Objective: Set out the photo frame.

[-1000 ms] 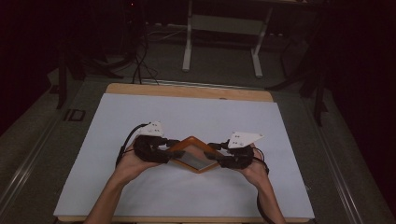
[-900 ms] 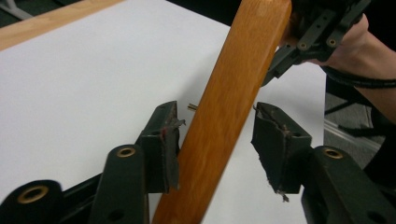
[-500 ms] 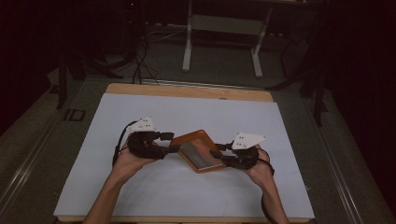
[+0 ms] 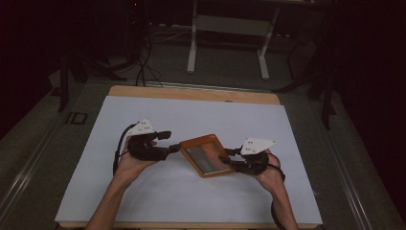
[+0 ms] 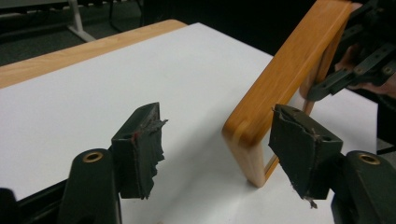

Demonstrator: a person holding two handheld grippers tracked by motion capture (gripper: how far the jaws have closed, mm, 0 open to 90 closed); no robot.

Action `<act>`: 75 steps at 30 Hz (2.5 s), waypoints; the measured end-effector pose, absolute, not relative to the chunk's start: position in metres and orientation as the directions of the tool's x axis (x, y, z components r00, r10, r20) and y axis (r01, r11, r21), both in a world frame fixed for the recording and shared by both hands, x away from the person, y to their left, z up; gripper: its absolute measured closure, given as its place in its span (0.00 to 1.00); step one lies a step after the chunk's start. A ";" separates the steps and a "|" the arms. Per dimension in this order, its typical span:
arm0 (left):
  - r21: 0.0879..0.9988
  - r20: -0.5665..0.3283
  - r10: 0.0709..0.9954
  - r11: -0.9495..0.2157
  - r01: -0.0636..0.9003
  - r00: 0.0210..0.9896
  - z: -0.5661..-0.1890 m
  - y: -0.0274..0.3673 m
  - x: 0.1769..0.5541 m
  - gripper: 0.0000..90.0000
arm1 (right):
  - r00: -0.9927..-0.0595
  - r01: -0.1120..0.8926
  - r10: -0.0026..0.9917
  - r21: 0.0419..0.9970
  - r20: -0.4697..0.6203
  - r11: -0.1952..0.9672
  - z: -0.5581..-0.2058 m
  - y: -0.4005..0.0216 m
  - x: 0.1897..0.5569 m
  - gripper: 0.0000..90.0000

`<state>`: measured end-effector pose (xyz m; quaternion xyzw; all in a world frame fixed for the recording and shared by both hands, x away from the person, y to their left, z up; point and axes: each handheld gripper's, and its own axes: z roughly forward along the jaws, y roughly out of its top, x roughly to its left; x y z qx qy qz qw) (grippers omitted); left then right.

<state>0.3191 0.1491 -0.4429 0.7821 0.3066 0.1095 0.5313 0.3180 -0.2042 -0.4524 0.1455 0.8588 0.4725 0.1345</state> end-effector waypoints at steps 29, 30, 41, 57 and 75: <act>0.911 -0.171 0.560 -0.224 0.347 0.811 -0.469 0.104 0.317 0.34 | -0.919 0.133 0.385 0.854 -0.083 0.502 -0.458 -0.215 0.318 0.75; 0.913 -0.174 0.558 -0.217 0.346 0.811 -0.469 0.104 0.316 0.34 | -0.919 0.131 0.384 0.855 -0.084 0.502 -0.458 -0.215 0.318 0.75; 0.916 -0.191 0.541 -0.201 0.347 0.819 -0.473 0.092 0.312 0.38 | -0.916 0.136 0.392 0.856 -0.084 0.499 -0.459 -0.216 0.318 0.75; 0.887 -0.155 0.573 -0.277 0.369 0.804 -0.490 0.075 0.311 0.51 | -0.909 0.150 0.408 0.853 -0.079 0.500 -0.461 -0.219 0.319 0.74; 0.861 -0.133 0.574 -0.338 0.381 0.808 -0.504 0.064 0.310 0.59 | -0.903 0.169 0.423 0.848 -0.070 0.503 -0.463 -0.222 0.320 0.73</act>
